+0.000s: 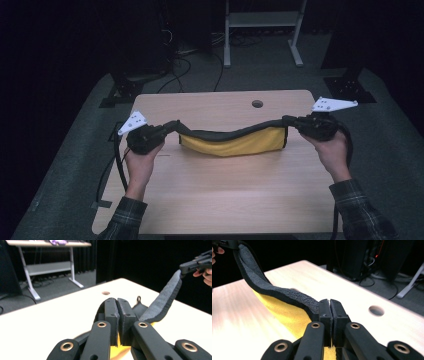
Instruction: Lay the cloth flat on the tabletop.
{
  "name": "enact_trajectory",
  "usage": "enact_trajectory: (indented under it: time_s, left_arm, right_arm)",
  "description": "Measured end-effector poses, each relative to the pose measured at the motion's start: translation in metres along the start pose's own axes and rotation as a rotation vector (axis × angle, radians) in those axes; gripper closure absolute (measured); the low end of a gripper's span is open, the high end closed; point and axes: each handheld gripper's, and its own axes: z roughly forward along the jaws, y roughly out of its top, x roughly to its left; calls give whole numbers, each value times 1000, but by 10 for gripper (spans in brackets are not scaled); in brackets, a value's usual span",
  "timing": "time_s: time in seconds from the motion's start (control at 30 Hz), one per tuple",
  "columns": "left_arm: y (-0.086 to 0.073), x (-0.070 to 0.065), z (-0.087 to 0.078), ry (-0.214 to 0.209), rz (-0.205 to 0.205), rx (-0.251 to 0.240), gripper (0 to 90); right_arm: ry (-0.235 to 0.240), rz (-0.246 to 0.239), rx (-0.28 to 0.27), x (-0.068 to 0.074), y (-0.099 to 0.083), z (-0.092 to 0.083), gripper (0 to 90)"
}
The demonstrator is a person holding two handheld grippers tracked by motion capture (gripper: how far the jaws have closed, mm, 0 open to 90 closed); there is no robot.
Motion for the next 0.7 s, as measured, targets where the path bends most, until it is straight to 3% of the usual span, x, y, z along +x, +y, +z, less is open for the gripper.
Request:
enact_trajectory:
  time_s: [0.4, 0.7]
  left_arm:
    - [-42, -13, -19, -43, -34, 98, 869]
    - [-64, -29, -36, -76, -54, 159, 868]
  right_arm:
    - [66, 44, 55, 17, -48, -9, 879]
    - [129, 37, 112, 42, -81, -27, 879]
